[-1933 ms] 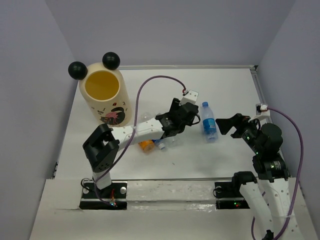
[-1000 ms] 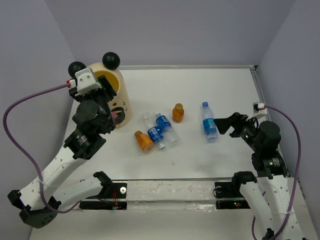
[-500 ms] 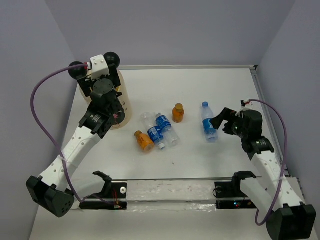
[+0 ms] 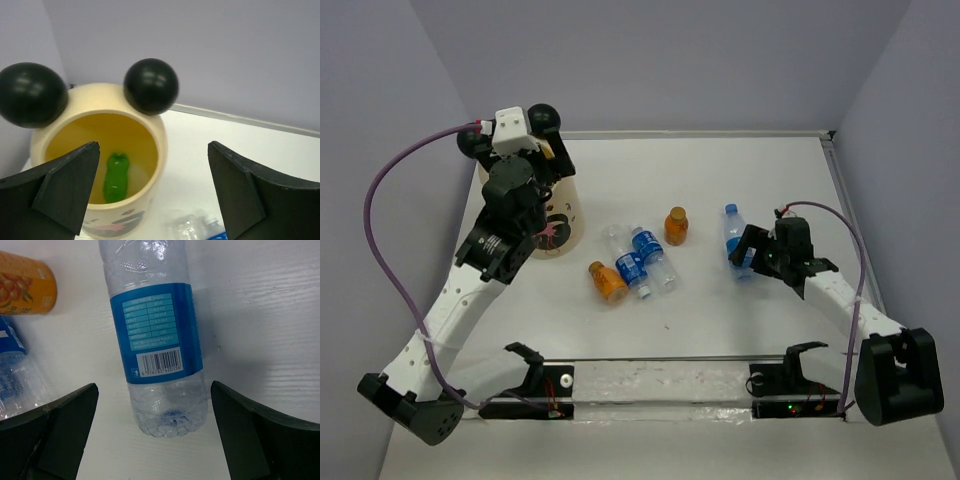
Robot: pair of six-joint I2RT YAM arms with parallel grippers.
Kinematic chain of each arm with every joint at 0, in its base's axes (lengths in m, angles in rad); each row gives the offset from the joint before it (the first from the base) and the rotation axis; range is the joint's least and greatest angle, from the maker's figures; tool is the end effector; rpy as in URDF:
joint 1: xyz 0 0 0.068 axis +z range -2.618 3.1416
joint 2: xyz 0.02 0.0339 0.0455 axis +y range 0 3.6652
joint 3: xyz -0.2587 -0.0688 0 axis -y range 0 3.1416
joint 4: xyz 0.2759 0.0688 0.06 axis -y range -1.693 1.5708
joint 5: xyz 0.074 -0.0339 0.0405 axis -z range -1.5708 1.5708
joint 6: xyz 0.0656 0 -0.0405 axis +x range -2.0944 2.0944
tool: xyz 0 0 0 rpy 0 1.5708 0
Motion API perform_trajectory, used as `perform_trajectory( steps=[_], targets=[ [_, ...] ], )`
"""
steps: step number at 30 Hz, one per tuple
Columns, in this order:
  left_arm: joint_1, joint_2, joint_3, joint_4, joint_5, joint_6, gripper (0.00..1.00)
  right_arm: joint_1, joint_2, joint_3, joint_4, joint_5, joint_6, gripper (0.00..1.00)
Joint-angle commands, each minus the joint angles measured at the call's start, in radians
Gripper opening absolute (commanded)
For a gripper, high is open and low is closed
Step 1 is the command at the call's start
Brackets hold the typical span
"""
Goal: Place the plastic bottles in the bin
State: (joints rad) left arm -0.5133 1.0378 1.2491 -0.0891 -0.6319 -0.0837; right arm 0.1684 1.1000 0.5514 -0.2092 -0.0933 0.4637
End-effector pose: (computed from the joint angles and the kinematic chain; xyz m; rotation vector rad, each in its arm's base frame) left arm 0.2557 -0.0997 0.4683 -0.2042 1.4581 -0.0276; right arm 0.2657 0.0514 0.1556 0.3006 2.3442 0.4210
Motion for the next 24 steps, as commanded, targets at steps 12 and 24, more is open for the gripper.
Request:
perform_trajectory(
  steps=[12,24],
  targets=[
    [-0.109,-0.073,0.03,-0.147,0.541,-0.178,0.99,0.08,0.219,0.094,0.108,0.176,0.023,0.53],
    [-0.221,0.013,-0.077,-0.011,0.779,-0.352,0.99,0.345,-0.236,0.119,0.029,0.04,0.01,0.33]
  ],
)
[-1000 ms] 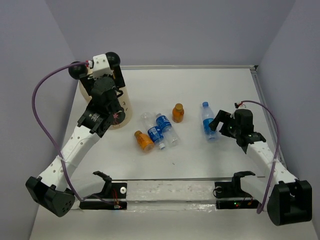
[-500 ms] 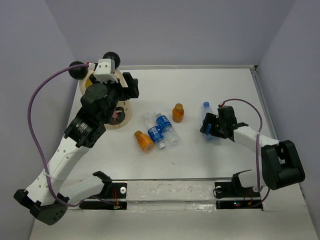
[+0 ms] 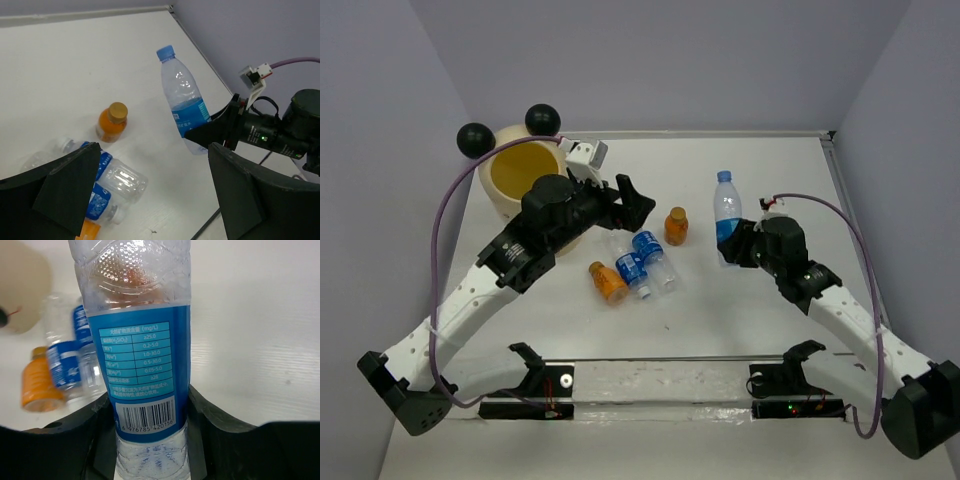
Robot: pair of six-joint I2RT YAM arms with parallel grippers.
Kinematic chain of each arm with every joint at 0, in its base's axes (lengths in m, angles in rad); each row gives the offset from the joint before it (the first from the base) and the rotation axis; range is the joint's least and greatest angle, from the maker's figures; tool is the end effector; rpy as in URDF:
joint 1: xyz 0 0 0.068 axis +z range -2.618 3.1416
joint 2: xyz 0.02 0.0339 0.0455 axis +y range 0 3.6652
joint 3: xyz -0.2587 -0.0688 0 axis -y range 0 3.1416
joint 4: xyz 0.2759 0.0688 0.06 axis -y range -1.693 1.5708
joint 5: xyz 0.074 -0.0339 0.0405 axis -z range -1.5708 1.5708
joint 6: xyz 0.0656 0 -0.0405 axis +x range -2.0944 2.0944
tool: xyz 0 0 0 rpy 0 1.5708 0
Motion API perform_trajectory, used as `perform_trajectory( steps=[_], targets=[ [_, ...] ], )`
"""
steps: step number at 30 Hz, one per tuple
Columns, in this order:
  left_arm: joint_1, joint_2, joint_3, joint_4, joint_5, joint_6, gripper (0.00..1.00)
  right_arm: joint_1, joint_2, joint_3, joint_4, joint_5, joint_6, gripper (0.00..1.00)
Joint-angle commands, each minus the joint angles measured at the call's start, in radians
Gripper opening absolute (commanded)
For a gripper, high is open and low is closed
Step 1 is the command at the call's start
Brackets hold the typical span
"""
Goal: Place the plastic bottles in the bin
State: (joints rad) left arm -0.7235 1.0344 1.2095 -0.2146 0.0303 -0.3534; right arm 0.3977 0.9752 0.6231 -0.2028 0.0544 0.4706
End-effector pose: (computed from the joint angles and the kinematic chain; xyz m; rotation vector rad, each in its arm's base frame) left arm 0.2149 -0.1925 0.4375 0.3329 1.6453 -0.8492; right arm 0.2532 0.1025 0.2153 0.1113 2.1559 0.4522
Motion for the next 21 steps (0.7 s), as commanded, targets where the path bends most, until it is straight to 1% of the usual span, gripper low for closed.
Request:
perform_trajectory(
  steps=[1,3,7,10,13,18,21],
  targets=[
    [-0.013,0.019,-0.056,0.133,0.121,-0.096,0.99,0.136,-0.143,0.047,0.038,-0.137,0.005,0.33],
    [-0.013,0.027,-0.074,0.193,0.143,-0.12,0.99,0.182,-0.153,0.049,0.083,-0.219,0.017,0.33],
    [-0.014,0.058,-0.088,0.237,0.145,-0.151,0.99,0.224,-0.141,0.043,0.17,-0.324,0.022,0.33],
    [-0.014,0.081,-0.102,0.27,0.141,-0.165,0.99,0.268,-0.113,0.047,0.227,-0.375,0.023,0.33],
    [-0.014,0.114,-0.102,0.274,0.108,-0.162,0.99,0.326,-0.102,0.047,0.27,-0.389,0.019,0.33],
    [-0.014,0.174,-0.11,0.297,0.072,-0.151,0.99,0.358,-0.087,0.044,0.313,-0.43,0.014,0.34],
    [-0.014,0.19,-0.119,0.32,0.05,-0.151,0.77,0.359,-0.087,0.035,0.325,-0.424,0.014,0.34]
  ],
)
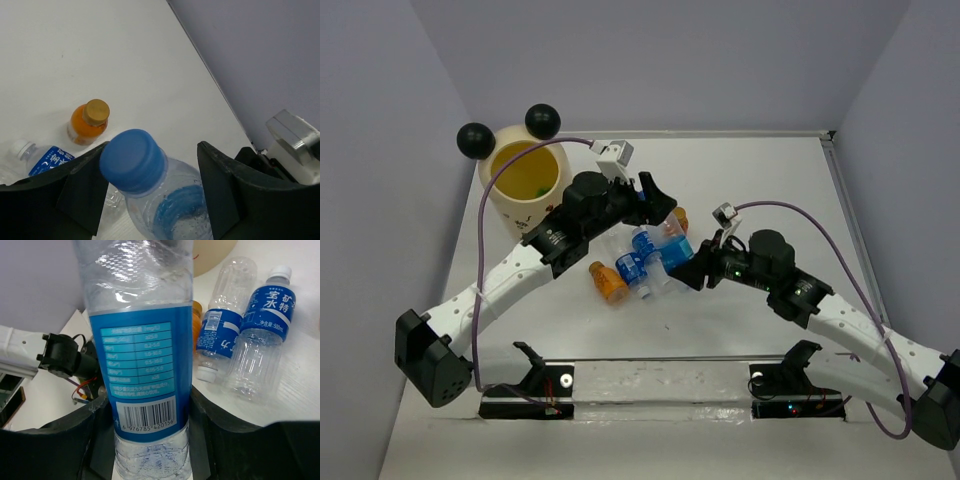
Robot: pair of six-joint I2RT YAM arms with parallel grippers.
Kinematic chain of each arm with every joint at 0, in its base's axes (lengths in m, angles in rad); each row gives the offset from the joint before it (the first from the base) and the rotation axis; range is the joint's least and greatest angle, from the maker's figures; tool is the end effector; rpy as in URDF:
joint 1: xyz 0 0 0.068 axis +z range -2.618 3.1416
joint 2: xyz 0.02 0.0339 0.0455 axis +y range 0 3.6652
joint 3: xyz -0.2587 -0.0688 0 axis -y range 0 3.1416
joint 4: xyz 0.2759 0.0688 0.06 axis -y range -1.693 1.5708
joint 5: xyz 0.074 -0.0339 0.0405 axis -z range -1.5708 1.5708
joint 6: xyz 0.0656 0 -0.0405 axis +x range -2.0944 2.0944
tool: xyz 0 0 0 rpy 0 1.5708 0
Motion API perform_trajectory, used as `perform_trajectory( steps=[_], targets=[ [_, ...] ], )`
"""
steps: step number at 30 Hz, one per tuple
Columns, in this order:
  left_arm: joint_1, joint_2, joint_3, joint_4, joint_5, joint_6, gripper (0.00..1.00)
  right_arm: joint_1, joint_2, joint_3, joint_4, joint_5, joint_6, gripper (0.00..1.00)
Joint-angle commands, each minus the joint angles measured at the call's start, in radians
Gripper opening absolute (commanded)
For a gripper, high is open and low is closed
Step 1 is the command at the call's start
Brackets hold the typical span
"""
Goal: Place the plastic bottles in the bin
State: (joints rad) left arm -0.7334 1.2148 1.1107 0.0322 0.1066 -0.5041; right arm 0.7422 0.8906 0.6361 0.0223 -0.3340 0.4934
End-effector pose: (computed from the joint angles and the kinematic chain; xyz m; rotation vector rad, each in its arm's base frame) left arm 0.2549 -0.2390 0.3770 0.2855 1.7227 -1.0171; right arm 0.1857 0.1995 0.2719 -0.4963 1.8886 1.1529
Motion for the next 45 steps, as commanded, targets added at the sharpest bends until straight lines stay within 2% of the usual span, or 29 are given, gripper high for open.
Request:
perform_trajectory(
  steps=[1,2,4,5,6,8,9,10,12,14,15,20,24,26,27,28,30,31,33,36,40,45],
  targets=[
    [-0.004,0.003,-0.022,0.078,-0.053,0.001,0.62,0.014,-0.008,0.019,0.105,-0.036,-0.009,0.34],
    [-0.004,-0.003,-0.025,0.083,-0.064,0.002,0.54,0.014,-0.009,0.017,0.103,-0.037,-0.012,0.34],
    [-0.003,-0.021,-0.032,0.092,-0.087,0.003,0.43,0.014,-0.009,0.014,0.105,-0.043,-0.016,0.34],
    [-0.004,-0.027,-0.035,0.094,-0.094,0.004,0.28,0.014,-0.002,0.014,0.107,-0.043,-0.016,0.34],
    [-0.004,-0.034,-0.035,0.095,-0.096,0.007,0.21,0.014,0.002,0.013,0.107,-0.046,-0.016,0.34],
    [-0.004,-0.061,-0.037,0.094,-0.136,0.019,0.05,0.014,0.008,0.013,0.108,-0.048,-0.016,0.51],
    [-0.004,-0.084,-0.034,0.081,-0.159,0.028,0.02,0.014,0.008,0.011,0.108,-0.043,-0.015,0.61],
    [-0.004,-0.096,-0.028,0.068,-0.175,0.047,0.0,0.014,0.005,0.01,0.108,-0.043,-0.012,0.82],
    [-0.004,-0.136,0.001,0.013,-0.24,0.076,0.0,0.014,-0.012,0.008,0.107,-0.046,-0.012,0.93],
    [0.003,-0.176,0.046,-0.065,-0.319,0.123,0.0,0.014,-0.041,0.005,0.105,-0.06,-0.018,0.99],
    [0.003,-0.176,0.064,-0.066,-0.32,0.124,0.0,0.014,-0.041,0.004,0.105,-0.065,-0.018,1.0],
    [0.083,-0.276,0.17,-0.193,-0.511,0.229,0.0,0.014,-0.094,-0.015,0.105,-0.054,-0.036,1.0],
    [0.094,-0.316,0.262,-0.216,-0.802,0.347,0.0,0.014,-0.093,-0.03,0.107,-0.028,-0.046,1.0],
    [0.094,-0.328,0.271,-0.172,-0.898,0.436,0.0,0.014,-0.09,-0.033,0.114,-0.014,-0.046,1.0],
    [0.094,-0.334,0.258,-0.099,-0.994,0.473,0.0,0.014,-0.088,-0.036,0.123,-0.01,-0.05,1.0],
    [0.094,-0.337,0.244,-0.051,-1.04,0.508,0.0,0.014,-0.088,-0.038,0.128,-0.005,-0.05,1.0],
    [0.094,-0.336,0.183,0.082,-1.151,0.669,0.0,0.014,-0.088,-0.038,0.136,-0.002,-0.065,1.0],
    [0.095,-0.321,0.172,0.192,-1.168,0.714,0.0,0.014,-0.087,-0.038,0.142,0.0,-0.068,1.0],
    [0.097,-0.296,0.16,0.262,-1.191,0.803,0.0,0.014,-0.078,-0.036,0.143,0.012,-0.082,1.0],
    [0.126,-0.241,0.138,0.457,-1.199,0.91,0.0,0.014,-0.053,-0.036,0.143,0.018,-0.087,1.0],
    [0.186,-0.192,0.159,0.491,-1.156,0.903,0.0,0.014,-0.042,-0.042,0.151,0.016,-0.09,1.0],
    [0.215,-0.178,0.048,0.652,-1.15,0.973,0.0,0.014,-0.042,-0.05,0.154,0.073,-0.098,1.0]
  ],
)
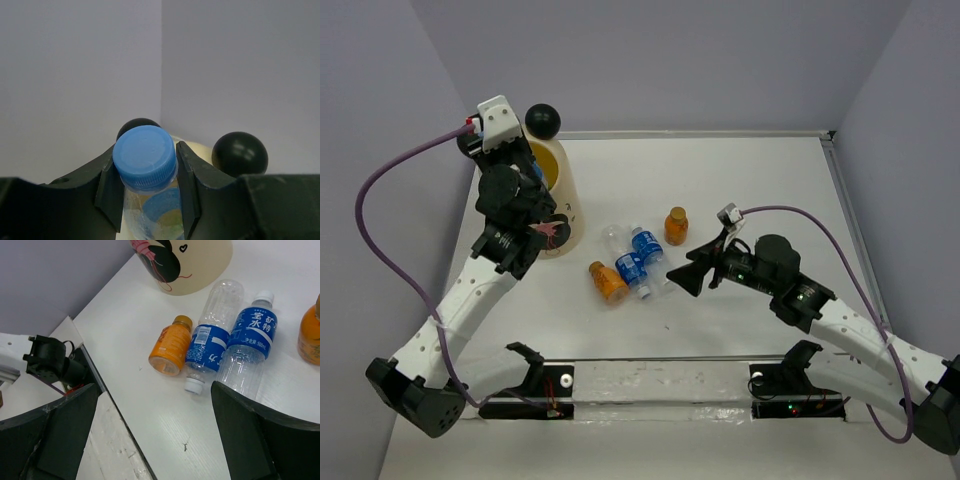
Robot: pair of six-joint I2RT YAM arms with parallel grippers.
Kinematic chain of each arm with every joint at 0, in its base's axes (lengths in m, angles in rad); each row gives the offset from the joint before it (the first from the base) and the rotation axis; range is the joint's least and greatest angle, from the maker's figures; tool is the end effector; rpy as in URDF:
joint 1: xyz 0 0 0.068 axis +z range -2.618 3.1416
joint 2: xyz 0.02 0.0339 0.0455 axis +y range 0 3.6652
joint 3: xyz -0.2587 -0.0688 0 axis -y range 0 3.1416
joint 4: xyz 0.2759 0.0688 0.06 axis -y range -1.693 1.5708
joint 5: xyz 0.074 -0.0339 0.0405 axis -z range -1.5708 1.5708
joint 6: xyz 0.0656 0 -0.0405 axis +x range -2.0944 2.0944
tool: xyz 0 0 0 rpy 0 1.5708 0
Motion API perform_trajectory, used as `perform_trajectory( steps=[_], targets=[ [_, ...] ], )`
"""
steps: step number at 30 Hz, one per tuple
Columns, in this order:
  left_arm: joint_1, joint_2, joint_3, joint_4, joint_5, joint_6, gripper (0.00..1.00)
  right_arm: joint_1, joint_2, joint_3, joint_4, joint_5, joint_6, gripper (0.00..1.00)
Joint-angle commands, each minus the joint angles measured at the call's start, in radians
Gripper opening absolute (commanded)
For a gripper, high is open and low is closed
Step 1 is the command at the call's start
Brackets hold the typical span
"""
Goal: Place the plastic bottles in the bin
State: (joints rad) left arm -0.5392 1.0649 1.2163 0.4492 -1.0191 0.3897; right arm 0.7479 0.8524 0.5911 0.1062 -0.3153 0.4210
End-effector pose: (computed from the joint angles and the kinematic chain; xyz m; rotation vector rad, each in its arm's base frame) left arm 0.2413 -0.0793 0.5020 -0.4385 1.2010 0.3645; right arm 0.1815 0.1962 0.2739 -0.5461 1.7737 1.1121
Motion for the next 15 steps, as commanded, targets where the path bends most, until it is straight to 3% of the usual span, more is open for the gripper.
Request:
perform_trajectory(
  steps=[1,5,6,7,8,10,11,13,15],
  targets=[
    [0.033,-0.02,-0.072,0.268,-0.013,0.084,0.0,0.008,0.0,-0.004,0.067,0.091,-0.022,1.0],
    [0.056,0.0,-0.135,0.296,0.013,0.057,0.01,0.008,0.051,0.042,0.038,0.208,-0.016,0.98],
    [0.059,0.006,-0.153,0.293,0.017,0.038,0.07,0.008,0.086,0.058,0.027,0.241,-0.019,0.98],
    [0.059,0.013,-0.159,0.267,0.022,0.028,0.17,0.008,0.109,0.076,-0.015,0.28,-0.019,0.99],
    [0.059,0.018,-0.164,0.249,0.027,-0.003,0.41,0.008,0.135,0.12,-0.042,0.38,-0.022,0.99],
    [0.059,0.02,-0.159,0.169,0.05,-0.043,0.67,0.008,0.215,0.16,-0.091,0.468,-0.031,1.0],
    [0.059,0.018,-0.156,0.148,0.056,-0.061,0.84,0.008,0.24,0.176,-0.098,0.54,-0.037,1.0],
    [0.059,0.014,-0.138,0.093,0.068,-0.11,0.98,0.008,0.324,0.223,-0.103,0.612,-0.056,1.0],
    [0.058,0.004,-0.109,0.03,0.095,-0.152,0.99,0.008,0.388,0.288,-0.143,0.646,-0.082,1.0]
  ],
)
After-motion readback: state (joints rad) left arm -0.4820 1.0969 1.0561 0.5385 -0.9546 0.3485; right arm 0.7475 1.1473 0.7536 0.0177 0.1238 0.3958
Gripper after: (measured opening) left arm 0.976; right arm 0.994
